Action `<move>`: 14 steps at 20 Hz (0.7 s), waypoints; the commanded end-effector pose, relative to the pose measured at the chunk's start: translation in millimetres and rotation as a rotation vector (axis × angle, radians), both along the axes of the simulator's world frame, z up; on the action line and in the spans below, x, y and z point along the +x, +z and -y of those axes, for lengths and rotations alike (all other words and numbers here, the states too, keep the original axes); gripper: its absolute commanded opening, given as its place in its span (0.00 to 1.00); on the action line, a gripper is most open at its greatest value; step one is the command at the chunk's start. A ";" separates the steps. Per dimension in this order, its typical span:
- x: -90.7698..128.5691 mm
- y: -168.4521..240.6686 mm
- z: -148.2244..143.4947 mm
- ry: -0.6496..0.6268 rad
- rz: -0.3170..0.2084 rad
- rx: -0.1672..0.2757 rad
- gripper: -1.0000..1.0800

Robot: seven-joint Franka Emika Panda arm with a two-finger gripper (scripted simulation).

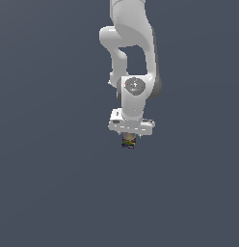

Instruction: Pick up the object and move it to a goal position.

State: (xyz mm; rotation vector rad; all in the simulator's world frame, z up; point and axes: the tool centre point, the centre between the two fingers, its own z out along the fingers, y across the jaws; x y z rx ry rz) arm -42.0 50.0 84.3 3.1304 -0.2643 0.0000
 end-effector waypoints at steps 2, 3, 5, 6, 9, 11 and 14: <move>-0.9 -16.3 -0.1 -0.001 0.000 0.000 0.96; -0.8 -19.5 -0.1 -0.002 0.000 0.000 0.96; -0.5 -24.1 -0.3 -0.002 0.000 0.000 0.96; -0.2 -25.4 -0.2 -0.002 0.000 0.000 0.96; 0.0 -26.3 -0.3 -0.002 0.000 0.000 0.00; 0.0 -26.3 -0.3 -0.002 0.000 0.000 0.00; 0.0 -26.3 -0.3 -0.002 0.000 0.000 0.00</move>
